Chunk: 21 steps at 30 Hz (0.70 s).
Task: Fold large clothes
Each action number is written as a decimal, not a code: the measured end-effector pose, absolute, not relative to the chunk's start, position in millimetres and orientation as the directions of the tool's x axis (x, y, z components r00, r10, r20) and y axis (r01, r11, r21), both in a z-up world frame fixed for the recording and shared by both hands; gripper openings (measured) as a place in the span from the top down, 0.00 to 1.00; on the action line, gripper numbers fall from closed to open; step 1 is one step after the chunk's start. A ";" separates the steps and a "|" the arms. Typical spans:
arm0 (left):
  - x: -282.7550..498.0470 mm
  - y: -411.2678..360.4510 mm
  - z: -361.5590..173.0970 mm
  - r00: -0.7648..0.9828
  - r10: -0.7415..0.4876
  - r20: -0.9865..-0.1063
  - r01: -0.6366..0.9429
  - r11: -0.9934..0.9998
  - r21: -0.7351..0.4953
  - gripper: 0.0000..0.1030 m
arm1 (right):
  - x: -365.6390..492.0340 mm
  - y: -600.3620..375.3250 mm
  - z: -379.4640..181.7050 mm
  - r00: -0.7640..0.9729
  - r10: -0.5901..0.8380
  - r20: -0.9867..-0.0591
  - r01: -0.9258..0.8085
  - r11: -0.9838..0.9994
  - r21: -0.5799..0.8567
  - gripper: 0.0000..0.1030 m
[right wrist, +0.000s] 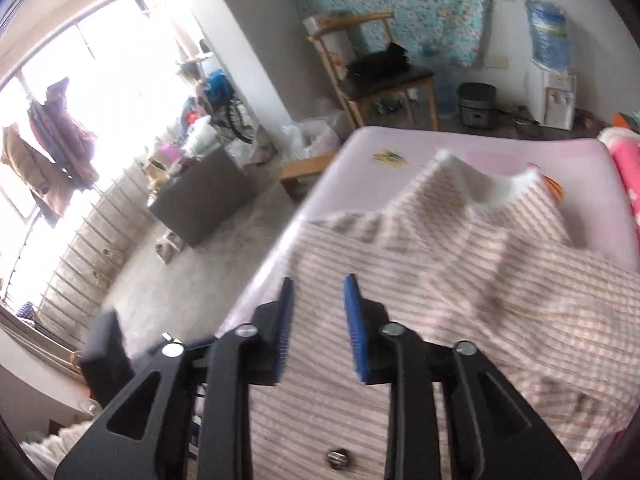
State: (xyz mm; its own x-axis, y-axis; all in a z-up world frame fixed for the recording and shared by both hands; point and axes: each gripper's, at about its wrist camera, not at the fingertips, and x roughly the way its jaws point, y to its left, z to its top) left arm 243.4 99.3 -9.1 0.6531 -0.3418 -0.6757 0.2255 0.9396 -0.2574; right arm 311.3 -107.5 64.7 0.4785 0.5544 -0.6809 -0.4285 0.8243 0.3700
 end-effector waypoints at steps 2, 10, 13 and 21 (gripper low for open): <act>249.4 96.5 -5.1 0.648 -0.376 -0.662 0.244 0.926 -0.287 0.08 | 302.6 -137.7 62.7 0.529 0.497 -0.687 -0.383 0.863 0.330 0.51; 357.2 12.9 0.9 0.571 -0.482 -0.664 0.327 0.876 -0.355 0.19 | 314.4 -235.4 -8.0 0.511 0.254 -0.821 -0.249 0.958 0.141 0.49; 413.1 -16.5 -18.5 0.494 -0.472 -0.730 0.291 0.881 -0.373 0.33 | 307.4 -246.4 -35.6 0.497 0.231 -0.837 -0.252 0.961 0.116 0.49; 486.3 -37.7 -60.5 0.329 -0.546 -0.770 0.168 0.837 -0.521 0.66 | 293.4 -248.3 -44.9 0.533 0.250 -0.808 -0.312 0.946 0.087 0.49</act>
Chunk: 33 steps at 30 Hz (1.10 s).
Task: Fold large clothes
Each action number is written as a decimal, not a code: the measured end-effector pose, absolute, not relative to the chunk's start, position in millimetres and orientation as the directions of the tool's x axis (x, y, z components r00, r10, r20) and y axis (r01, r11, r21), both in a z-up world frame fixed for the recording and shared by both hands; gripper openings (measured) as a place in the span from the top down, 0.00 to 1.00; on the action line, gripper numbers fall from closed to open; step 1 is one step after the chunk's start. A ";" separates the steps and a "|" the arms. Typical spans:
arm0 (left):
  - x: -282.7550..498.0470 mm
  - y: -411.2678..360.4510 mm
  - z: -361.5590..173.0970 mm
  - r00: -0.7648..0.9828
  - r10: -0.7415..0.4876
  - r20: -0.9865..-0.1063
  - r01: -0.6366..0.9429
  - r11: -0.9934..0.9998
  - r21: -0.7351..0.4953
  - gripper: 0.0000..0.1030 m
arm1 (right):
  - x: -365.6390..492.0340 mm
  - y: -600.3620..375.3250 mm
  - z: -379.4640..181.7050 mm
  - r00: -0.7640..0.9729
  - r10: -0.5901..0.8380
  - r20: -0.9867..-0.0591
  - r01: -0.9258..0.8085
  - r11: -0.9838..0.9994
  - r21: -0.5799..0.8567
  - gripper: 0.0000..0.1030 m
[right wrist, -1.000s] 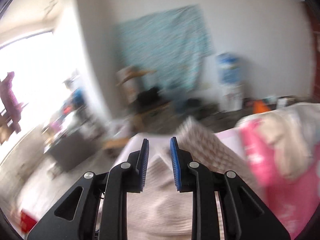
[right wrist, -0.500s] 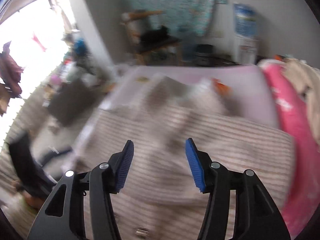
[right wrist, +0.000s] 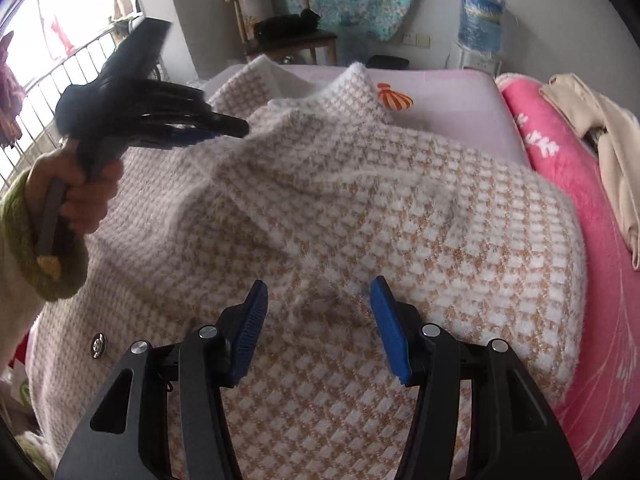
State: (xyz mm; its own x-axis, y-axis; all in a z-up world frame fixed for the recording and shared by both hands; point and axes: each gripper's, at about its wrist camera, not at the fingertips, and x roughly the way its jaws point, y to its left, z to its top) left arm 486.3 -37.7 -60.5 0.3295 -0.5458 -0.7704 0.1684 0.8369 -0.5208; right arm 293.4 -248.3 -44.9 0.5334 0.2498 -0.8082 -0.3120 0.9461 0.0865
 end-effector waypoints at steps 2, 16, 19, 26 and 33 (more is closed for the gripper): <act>490.3 -43.0 -65.1 0.315 -0.544 -0.778 0.156 0.838 -0.523 0.66 | 291.2 -248.1 -43.7 0.547 0.248 -0.799 -0.321 0.944 0.074 0.49; 425.7 -35.8 41.6 0.506 -0.569 -0.648 0.352 0.822 -0.447 0.94 | 267.3 -256.6 1.4 0.629 0.258 -0.733 -0.316 0.947 0.062 0.49; 395.0 0.9 76.1 0.591 -0.524 -0.614 0.343 0.852 -0.396 0.94 | 253.7 -254.9 17.5 0.644 0.282 -0.712 -0.340 0.938 0.064 0.49; 362.1 93.4 21.0 0.618 -0.383 -0.687 0.139 0.913 -0.385 0.94 | 257.3 -249.1 0.0 0.581 0.246 -0.775 -0.337 0.940 0.046 0.49; 357.3 120.2 -47.9 0.596 -0.394 -0.699 0.058 0.890 -0.452 0.94 | 297.5 -271.0 -16.8 0.530 0.189 -0.827 -0.238 0.969 0.069 0.49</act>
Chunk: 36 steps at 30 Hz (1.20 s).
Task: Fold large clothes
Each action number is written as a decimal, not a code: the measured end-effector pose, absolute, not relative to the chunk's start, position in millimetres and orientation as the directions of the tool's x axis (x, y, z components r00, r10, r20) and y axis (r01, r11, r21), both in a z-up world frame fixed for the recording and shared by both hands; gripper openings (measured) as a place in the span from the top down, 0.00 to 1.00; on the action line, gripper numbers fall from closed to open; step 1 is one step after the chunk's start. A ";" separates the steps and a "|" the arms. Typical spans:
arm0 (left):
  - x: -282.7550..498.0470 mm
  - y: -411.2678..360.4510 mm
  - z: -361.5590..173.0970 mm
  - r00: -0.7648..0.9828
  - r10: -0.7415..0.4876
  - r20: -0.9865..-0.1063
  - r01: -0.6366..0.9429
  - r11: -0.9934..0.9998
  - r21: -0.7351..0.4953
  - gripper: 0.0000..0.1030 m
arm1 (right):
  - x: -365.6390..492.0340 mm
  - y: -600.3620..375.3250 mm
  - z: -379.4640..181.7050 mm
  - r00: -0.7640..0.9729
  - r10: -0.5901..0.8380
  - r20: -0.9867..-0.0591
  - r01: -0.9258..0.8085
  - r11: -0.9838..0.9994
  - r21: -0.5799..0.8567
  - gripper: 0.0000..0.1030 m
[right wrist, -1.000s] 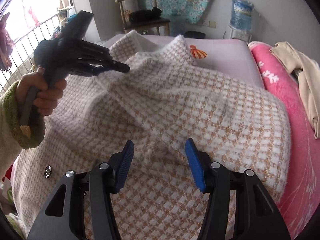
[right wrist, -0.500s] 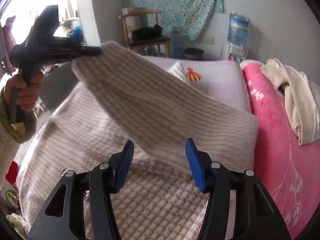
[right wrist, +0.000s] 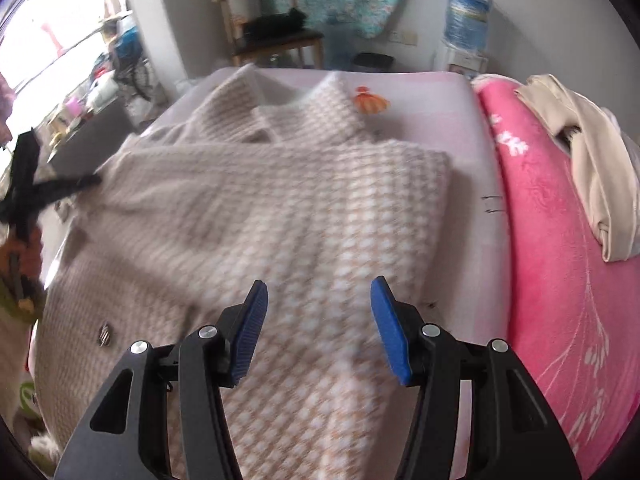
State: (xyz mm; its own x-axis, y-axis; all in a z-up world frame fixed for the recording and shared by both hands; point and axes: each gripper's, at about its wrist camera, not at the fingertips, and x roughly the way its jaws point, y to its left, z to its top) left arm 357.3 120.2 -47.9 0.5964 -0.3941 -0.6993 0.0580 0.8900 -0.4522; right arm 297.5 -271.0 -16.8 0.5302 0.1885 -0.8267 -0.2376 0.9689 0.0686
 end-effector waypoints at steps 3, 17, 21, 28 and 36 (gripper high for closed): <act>357.7 121.3 -45.5 0.595 -0.403 -0.695 0.077 0.889 -0.451 0.89 | 314.8 -291.4 -16.1 0.530 0.192 -0.826 -0.171 0.978 0.118 0.49; 391.1 104.1 -38.1 0.608 -0.355 -0.710 0.119 0.925 -0.360 0.92 | 406.1 -366.3 -61.4 0.438 0.365 -0.821 0.089 0.892 0.444 0.77; 381.6 98.7 -13.7 0.703 -0.328 -0.631 0.159 0.937 -0.310 0.92 | 406.0 -354.7 -52.6 0.489 0.326 -0.809 0.064 0.912 0.406 0.88; 389.6 97.6 -51.2 0.666 -0.241 -0.706 0.110 0.968 -0.226 0.92 | 408.9 -353.2 -65.4 0.503 0.296 -0.812 0.076 0.921 0.383 0.88; 380.0 102.3 -39.3 0.692 -0.213 -0.690 0.097 0.974 -0.204 0.92 | 401.8 -354.4 -54.0 0.508 0.260 -0.821 0.059 0.941 0.334 0.74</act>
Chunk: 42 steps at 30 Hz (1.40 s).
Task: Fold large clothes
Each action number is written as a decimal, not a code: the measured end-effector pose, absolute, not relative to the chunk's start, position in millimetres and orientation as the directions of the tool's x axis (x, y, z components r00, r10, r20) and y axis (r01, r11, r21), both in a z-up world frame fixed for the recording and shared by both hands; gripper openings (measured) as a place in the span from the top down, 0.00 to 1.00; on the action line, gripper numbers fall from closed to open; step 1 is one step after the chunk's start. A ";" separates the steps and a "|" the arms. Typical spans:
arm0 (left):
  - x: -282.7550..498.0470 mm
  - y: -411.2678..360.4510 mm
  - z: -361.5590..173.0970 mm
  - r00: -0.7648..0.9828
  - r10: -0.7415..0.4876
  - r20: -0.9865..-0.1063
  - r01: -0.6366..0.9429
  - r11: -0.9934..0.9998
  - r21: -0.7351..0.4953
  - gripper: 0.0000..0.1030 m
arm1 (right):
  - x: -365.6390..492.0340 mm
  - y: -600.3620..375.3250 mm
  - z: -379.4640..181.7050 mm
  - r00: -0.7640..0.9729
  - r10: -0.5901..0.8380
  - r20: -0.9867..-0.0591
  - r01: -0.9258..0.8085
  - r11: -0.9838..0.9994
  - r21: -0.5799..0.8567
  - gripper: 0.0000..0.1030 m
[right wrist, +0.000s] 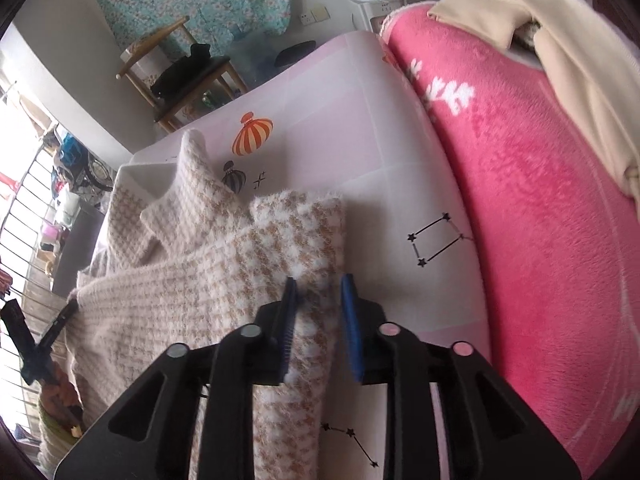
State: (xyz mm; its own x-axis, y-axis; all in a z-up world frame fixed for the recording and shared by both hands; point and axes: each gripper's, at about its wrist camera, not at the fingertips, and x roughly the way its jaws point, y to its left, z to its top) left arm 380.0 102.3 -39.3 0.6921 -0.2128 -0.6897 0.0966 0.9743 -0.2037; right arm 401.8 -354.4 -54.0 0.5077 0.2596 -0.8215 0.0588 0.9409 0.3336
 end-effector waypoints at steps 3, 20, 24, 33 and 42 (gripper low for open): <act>382.2 104.3 -39.4 0.694 -0.190 -0.695 0.078 0.979 -0.189 0.92 | 392.4 -353.2 -48.8 0.517 0.256 -0.817 0.036 0.947 0.320 0.69; 346.3 88.5 -18.1 0.596 -0.413 -0.689 0.205 0.908 -0.366 0.69 | 345.8 -282.9 -34.1 0.534 0.143 -0.833 -0.266 0.964 -0.005 0.65; 346.4 72.6 -49.4 0.551 -0.385 -0.741 0.194 0.922 -0.335 0.68 | 350.3 -298.6 -68.4 0.472 0.047 -0.880 -0.239 0.968 -0.076 0.64; 349.1 72.2 -42.0 0.569 -0.347 -0.746 0.209 0.938 -0.277 0.62 | 305.8 -270.4 -22.4 0.507 0.106 -0.855 -0.339 0.937 -0.085 0.62; 351.8 66.1 -42.4 0.582 -0.358 -0.730 0.202 0.933 -0.297 0.57 | 266.6 -270.0 -62.2 0.566 -0.196 -0.801 -0.274 0.871 -0.407 0.44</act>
